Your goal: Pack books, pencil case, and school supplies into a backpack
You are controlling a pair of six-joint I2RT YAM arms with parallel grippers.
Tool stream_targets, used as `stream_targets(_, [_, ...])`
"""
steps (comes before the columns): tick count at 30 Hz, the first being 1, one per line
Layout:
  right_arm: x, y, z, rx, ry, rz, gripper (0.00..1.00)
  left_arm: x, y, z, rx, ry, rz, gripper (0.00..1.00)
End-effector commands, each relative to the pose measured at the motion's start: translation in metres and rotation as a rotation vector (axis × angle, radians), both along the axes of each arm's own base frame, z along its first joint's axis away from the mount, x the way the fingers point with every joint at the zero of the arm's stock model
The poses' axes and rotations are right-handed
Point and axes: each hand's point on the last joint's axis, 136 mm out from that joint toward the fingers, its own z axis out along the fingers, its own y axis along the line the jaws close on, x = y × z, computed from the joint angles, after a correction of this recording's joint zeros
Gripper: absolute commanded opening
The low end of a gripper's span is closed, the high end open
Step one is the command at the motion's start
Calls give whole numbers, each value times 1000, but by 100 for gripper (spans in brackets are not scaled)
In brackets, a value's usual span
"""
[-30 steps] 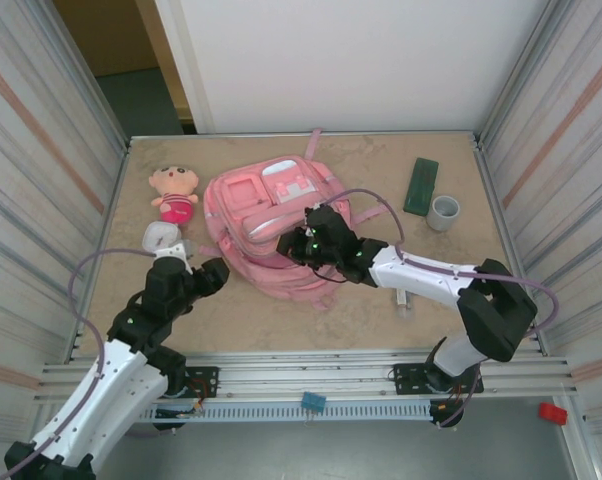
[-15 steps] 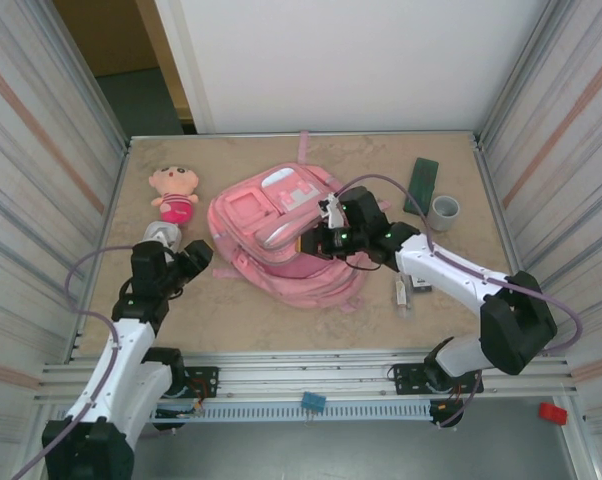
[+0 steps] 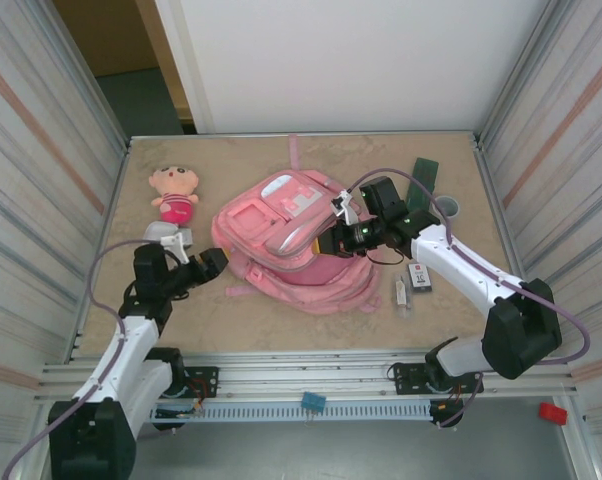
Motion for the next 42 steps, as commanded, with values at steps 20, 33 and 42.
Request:
stream_targets(20, [25,84,19,73,-175,-318,3,12,3,45,10,68,149,63])
stream_targets(33, [9,111,3,-34,-165,-285,39,-3,-4,64,-9,49,148,62])
stream_targets(42, [-34,33,27,-307,-166,-40,63,-21,-31,106,82,-23,59,63])
